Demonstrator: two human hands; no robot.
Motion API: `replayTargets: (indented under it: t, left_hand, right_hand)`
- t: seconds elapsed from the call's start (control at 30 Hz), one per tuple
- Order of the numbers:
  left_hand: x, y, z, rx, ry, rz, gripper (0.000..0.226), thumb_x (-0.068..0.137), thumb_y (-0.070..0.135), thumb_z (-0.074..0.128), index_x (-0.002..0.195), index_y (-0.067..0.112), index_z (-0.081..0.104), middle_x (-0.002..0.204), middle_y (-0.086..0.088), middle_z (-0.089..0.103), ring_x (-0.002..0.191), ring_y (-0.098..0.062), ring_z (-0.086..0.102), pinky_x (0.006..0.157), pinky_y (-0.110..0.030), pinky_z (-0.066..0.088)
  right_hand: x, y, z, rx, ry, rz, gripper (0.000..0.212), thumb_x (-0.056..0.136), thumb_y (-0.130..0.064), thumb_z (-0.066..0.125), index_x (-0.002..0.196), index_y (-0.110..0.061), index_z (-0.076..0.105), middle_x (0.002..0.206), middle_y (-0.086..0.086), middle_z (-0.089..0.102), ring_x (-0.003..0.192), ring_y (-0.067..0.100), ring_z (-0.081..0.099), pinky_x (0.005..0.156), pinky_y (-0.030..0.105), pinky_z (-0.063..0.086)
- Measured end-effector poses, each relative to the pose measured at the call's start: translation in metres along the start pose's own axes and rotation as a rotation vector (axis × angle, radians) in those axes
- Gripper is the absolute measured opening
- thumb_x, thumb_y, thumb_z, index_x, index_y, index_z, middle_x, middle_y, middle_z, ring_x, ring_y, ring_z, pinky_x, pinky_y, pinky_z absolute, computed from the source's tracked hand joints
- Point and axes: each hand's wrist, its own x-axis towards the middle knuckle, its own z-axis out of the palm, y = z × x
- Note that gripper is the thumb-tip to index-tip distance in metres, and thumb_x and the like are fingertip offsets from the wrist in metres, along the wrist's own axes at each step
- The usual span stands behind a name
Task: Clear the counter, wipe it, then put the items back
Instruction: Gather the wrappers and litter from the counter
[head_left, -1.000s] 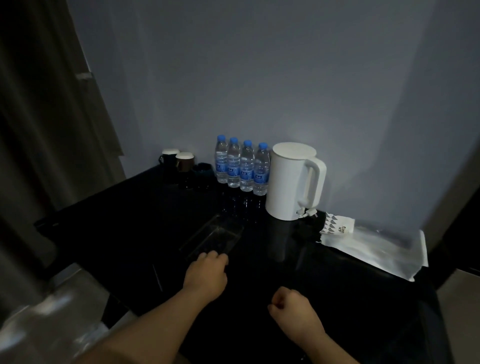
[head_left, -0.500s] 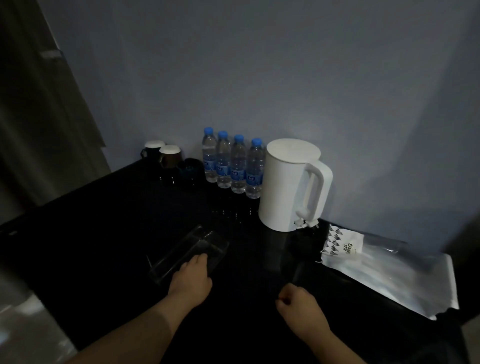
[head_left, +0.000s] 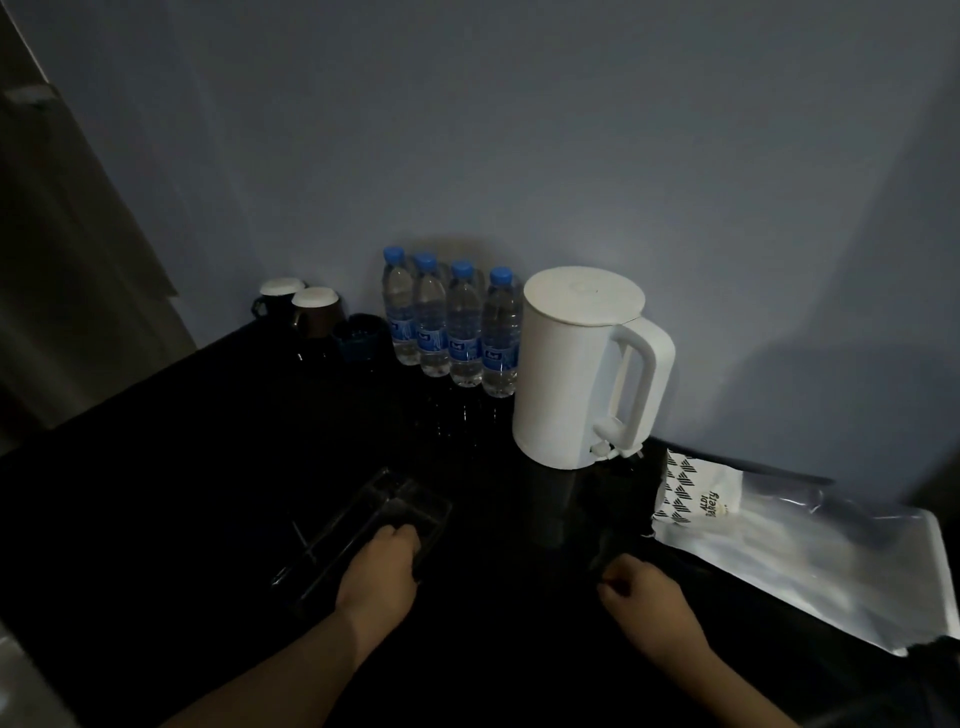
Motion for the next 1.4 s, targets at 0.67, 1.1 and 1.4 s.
replayTargets:
  t: [0.67, 1.1, 1.4]
  left_hand:
    - [0.021, 0.05, -0.002, -0.199, 0.268, 0.302, 0.027, 0.093, 0.005, 0.044, 0.111, 0.017, 0.06, 0.109, 0.0, 0.054, 0.106, -0.016, 0.051, 0.09, -0.028, 0.044]
    - [0.02, 0.056, 0.0, -0.231, 0.267, 0.328, 0.03, 0.094, 0.004, 0.043, 0.114, 0.016, 0.061, 0.11, 0.001, 0.054, 0.106, -0.012, 0.05, 0.086, -0.02, 0.041]
    - [0.009, 0.058, -0.007, -0.307, 0.33, 0.339, 0.026, 0.092, 0.001, 0.047, 0.106, 0.013, 0.065, 0.104, -0.001, 0.057, 0.1, -0.014, 0.055, 0.085, -0.024, 0.044]
  right_hand:
    - [0.023, 0.032, -0.025, -0.459, 0.646, -0.11, 0.044, 0.046, -0.003, 0.083, 0.087, -0.007, 0.069, 0.096, 0.019, 0.068, 0.081, 0.044, 0.064, 0.063, 0.048, 0.052]
    - [0.026, 0.06, -0.05, -0.645, 0.603, -0.039, 0.027, 0.058, 0.004, 0.075, 0.081, -0.011, 0.07, 0.08, 0.011, 0.068, 0.072, 0.036, 0.06, 0.063, 0.036, 0.041]
    - [0.006, 0.019, -0.039, -0.539, 0.716, -0.266, 0.043, 0.037, 0.006, 0.086, 0.071, -0.015, 0.071, 0.068, 0.003, 0.068, 0.058, 0.03, 0.06, 0.05, 0.028, 0.043]
